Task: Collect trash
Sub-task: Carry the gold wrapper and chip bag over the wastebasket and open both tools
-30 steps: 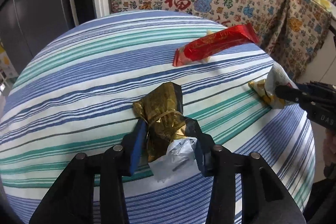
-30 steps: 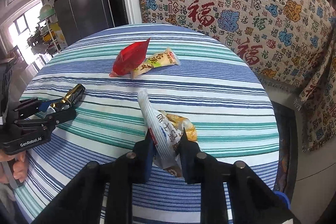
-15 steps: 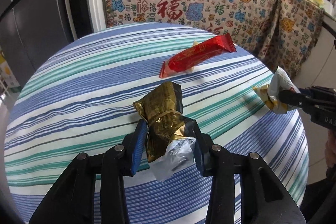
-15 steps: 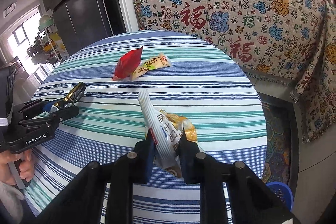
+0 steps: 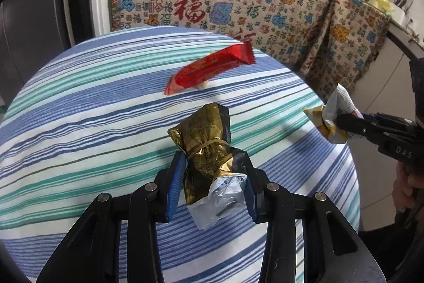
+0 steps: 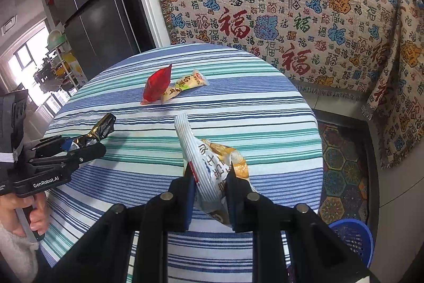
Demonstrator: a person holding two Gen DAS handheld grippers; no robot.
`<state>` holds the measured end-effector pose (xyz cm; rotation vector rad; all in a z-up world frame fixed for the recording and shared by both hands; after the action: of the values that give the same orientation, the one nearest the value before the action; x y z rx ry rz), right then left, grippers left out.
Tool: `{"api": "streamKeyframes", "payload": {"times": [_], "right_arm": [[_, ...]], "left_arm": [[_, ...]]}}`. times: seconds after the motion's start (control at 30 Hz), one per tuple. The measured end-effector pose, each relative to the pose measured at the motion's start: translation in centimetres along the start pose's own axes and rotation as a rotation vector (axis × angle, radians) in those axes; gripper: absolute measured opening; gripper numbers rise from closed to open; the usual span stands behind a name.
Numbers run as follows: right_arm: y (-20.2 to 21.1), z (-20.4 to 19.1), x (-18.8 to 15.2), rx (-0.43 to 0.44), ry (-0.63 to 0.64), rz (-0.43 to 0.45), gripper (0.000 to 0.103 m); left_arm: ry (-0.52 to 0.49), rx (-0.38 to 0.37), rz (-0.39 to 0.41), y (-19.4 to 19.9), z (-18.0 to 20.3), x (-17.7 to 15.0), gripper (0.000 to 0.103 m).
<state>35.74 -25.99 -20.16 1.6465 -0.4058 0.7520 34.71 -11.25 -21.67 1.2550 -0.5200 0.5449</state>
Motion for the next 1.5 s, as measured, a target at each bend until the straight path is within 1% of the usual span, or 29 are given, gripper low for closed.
{"api": "streamKeyframes", "payload": {"times": [0.1, 0.27, 0.5, 0.63, 0.83, 1.07, 1.2, 1.3, 1.5], "right_arm": [[1.8, 1.2, -0.6, -0.001, -0.026, 0.014, 0.02], [4.6, 3.9, -2.2, -0.032, -0.067, 0.032, 0.02], [8.9, 9.1, -4.9, -0.097, -0.164, 0.061, 0.02], [11.6, 13.1, -7.0, -0.164, -0.262, 0.077, 0.02], [15.0, 19.2, -10.7, -0.258, -0.408, 0.074, 0.02], [17.6, 23.3, -13.8, -0.331, -0.495, 0.064, 0.02], [18.2, 25.0, -15.3, -0.361, -0.514, 0.035, 0.02], [18.4, 26.2, -16.3, -0.367, -0.532, 0.025, 0.02], [18.4, 28.1, -18.0, -0.364, -0.558, 0.009, 0.02]], "left_arm": [[-0.03, -0.027, -0.001, 0.5, 2.1, -0.5, 0.041], [-0.076, -0.068, 0.002, 1.5, 5.9, -1.2, 0.041], [-0.134, -0.171, -0.013, 1.8, 13.2, -1.9, 0.041], [-0.19, -0.236, -0.033, 1.1, 18.7, -2.3, 0.041], [-0.275, -0.306, -0.081, -0.6, 26.3, -4.2, 0.041], [-0.342, -0.364, -0.147, -3.3, 34.4, -5.4, 0.041], [-0.362, -0.379, -0.197, -5.1, 37.4, -6.0, 0.041], [-0.378, -0.383, -0.214, -6.1, 39.3, -6.4, 0.041], [-0.391, -0.391, -0.249, -7.7, 41.0, -7.1, 0.041]]}}
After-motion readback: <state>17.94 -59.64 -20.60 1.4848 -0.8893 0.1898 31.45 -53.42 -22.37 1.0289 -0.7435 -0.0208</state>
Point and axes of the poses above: each gripper's, at about its wrist camera, not at the fingertips, and y roughly against the way its jaws point, z to its right, x to its top, the point moved 6 cm from there along -y, roughly the way its jaws point, and after that the axes turned 7 degrees about y, right-handed, at the moved point
